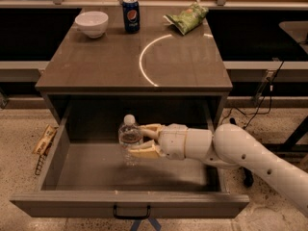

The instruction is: Place water bottle into top drawer

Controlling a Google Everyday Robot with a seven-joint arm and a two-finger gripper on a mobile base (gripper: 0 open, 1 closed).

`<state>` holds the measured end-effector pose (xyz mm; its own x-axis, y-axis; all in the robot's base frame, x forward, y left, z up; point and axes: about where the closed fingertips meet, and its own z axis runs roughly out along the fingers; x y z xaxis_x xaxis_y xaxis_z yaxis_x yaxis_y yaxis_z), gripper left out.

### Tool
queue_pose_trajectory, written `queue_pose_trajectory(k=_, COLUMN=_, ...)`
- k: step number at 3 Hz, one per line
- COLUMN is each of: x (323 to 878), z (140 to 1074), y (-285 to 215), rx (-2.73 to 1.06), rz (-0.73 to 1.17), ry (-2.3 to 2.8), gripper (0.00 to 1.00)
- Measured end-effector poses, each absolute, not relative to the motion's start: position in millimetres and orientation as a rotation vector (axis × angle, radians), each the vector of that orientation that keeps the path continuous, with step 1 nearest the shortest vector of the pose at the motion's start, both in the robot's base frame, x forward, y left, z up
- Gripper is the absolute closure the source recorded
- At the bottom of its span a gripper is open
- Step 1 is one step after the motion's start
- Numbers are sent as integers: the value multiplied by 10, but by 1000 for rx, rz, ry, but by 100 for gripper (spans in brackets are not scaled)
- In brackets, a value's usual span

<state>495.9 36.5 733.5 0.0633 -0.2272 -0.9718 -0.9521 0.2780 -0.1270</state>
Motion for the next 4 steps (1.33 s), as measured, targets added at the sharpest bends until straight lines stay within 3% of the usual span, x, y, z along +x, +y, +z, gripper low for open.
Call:
queue_pose_trajectory(k=2, x=4944, z=7061, y=573, rx=-1214, rz=741, ry=1419, gripper=15)
queue_pose_trajectory(k=3, x=4970, z=7025, y=589, rx=-1223, rz=700, ry=1411, gripper=0)
queue_pose_trajectory(k=4, x=5048, z=7071, y=433, rx=-1238, rz=646, ry=1430, gripper=0)
